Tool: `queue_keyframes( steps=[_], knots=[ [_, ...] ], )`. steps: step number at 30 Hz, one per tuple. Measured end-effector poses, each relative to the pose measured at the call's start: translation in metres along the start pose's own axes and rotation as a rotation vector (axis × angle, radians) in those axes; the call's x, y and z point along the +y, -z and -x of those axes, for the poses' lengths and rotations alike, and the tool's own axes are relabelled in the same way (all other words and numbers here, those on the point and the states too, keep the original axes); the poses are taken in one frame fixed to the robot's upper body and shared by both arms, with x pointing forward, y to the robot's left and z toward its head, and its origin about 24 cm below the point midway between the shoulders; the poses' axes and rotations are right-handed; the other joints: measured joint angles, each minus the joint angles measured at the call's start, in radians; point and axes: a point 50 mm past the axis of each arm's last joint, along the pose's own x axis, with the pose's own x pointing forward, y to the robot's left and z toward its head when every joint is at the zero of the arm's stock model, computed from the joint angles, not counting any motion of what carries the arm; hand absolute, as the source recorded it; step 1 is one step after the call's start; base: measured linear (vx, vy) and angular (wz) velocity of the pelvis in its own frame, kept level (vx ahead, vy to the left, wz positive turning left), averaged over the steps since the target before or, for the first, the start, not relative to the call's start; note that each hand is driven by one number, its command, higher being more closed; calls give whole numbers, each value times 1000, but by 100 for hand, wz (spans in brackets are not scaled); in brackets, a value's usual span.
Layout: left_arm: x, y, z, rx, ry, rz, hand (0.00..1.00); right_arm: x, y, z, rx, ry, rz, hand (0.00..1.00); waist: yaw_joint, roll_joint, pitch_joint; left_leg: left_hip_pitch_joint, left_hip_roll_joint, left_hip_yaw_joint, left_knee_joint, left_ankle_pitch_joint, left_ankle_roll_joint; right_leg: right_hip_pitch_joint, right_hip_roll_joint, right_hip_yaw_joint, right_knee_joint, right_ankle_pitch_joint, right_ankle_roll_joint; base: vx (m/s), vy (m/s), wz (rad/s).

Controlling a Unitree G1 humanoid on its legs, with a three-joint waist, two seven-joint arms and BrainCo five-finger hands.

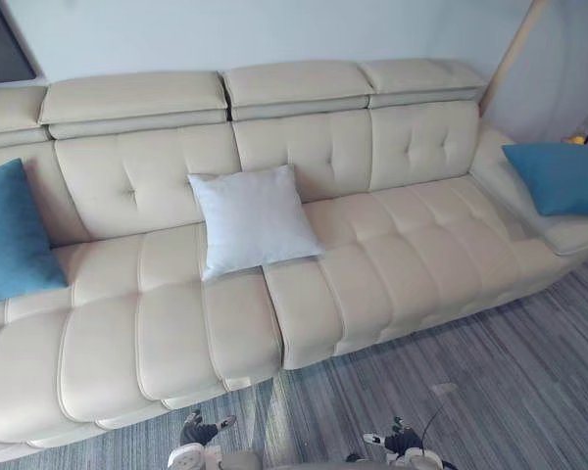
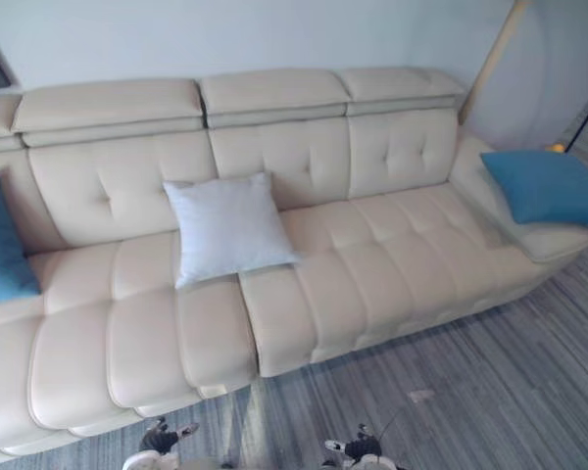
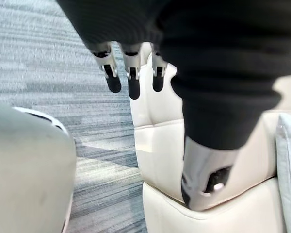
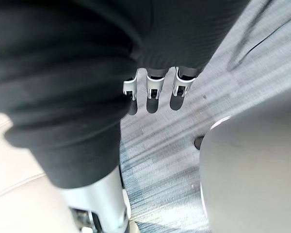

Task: Pick up cushions and gather them together orderly.

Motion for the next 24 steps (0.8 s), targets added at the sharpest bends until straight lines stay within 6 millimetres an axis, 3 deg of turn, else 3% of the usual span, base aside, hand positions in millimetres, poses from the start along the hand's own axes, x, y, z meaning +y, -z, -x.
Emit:
queue_keyframes(
  steps=[3, 6, 7, 8, 10, 11, 12, 13, 15, 17, 18, 19, 21, 22, 24],
  knots=[
    [-3, 5, 2, 17, -5, 40, 0, -4, 2, 1, 0, 13, -6, 0, 4, 12, -13, 31, 11, 51, -25, 5, 2, -4, 14, 47, -2, 5, -5, -14, 0, -48],
    [-4, 7, 2, 28, -7, 53, 0, -3, -6, 0, -25, 9, -2, 0, 5, 18, -15, 55, 60, 171, -30, -13, -29, -63, 65, 118, 5, 28, -31, 15, -54, -134],
    [-4, 8, 2, 36, -6, 50, 0, 1, -13, -2, -44, -5, 10, 0, 5, 34, -17, 55, 115, 269, -31, -7, -26, -115, 94, 2, 2, 62, -81, 29, -78, -170],
    [-3, 8, 2, 36, -7, 49, 0, 3, -16, -2, -52, -10, 11, 0, 4, 35, -17, 55, 124, 294, -31, -6, -26, -124, 94, -54, 2, 57, -110, 59, -111, -162],
    [-5, 5, 1, 30, 2, 46, 0, -1, -17, -3, -51, 2, 2, 0, -6, 42, -14, 75, 152, 377, -36, 13, -30, -144, 45, -330, 46, 15, -171, 107, -52, -124],
    [-5, 7, 1, 33, 0, 44, 0, -3, -16, -3, -48, 10, -10, 0, -1, 42, -15, 96, 167, 437, -43, 20, -42, -140, 7, -492, 78, 16, -179, 168, -73, -148],
    [-4, 7, 1, 35, 0, 43, 0, -4, -15, -3, -44, 16, -17, 0, -2, 42, -15, 108, 172, 453, -52, 27, -54, -139, 10, -520, 84, 21, -161, 221, -127, -136],
    [-5, 3, 0, 30, 4, 39, 0, -8, -14, -3, -41, 28, -16, 0, -9, 42, -14, 130, 174, 469, -75, 37, -70, -142, 30, -505, 84, 22, -138, 224, -172, -92],
    [-18, -2, -1, 25, 54, 22, 0, -24, -14, -4, -33, 68, -23, 0, -9, 77, 5, 172, 204, 470, -58, 53, -96, -143, 63, -443, 109, -22, -129, 231, -209, -99],
    [-20, -1, -1, 30, 57, 28, 0, -27, -11, -4, -22, 77, -32, 0, -12, 77, 12, 131, 285, 439, 178, 57, -90, -123, 94, -390, 124, -56, -140, 174, -204, -86],
    [-17, 1, 0, 38, 44, 58, 0, -27, -12, -4, -24, 80, -34, 0, -8, 87, 25, 83, 352, 375, 374, 88, -24, -87, 124, -347, 125, -77, -150, 163, -165, -110],
    [-14, 3, 0, 43, 32, 69, 0, -23, -13, -5, -23, 72, -31, 0, 9, 84, 41, 24, 385, 288, 553, 92, 39, -64, 140, -287, 134, -100, -163, 153, -101, -129],
    [-12, 2, 0, 34, 21, 86, 0, -21, -20, -6, -40, 69, -39, 0, 20, 95, 47, -79, 343, 164, 677, -12, -5, -47, 156, -212, 148, -138, -182, 174, 31, -141],
    [-12, 0, 0, 23, 18, 98, 0, -18, -17, -5, -29, 67, -44, 0, 35, 91, 50, -149, 275, 99, 645, -60, 5, -29, 166, -142, 147, -148, -182, 260, 62, -137],
    [-14, -3, 1, 7, 18, 114, 0, -18, -15, -5, -21, 68, -47, 0, 55, 92, 51, -205, 212, 47, 553, -73, 3, -20, 174, -75, 148, -159, -178, 218, 84, -138]
  ],
)
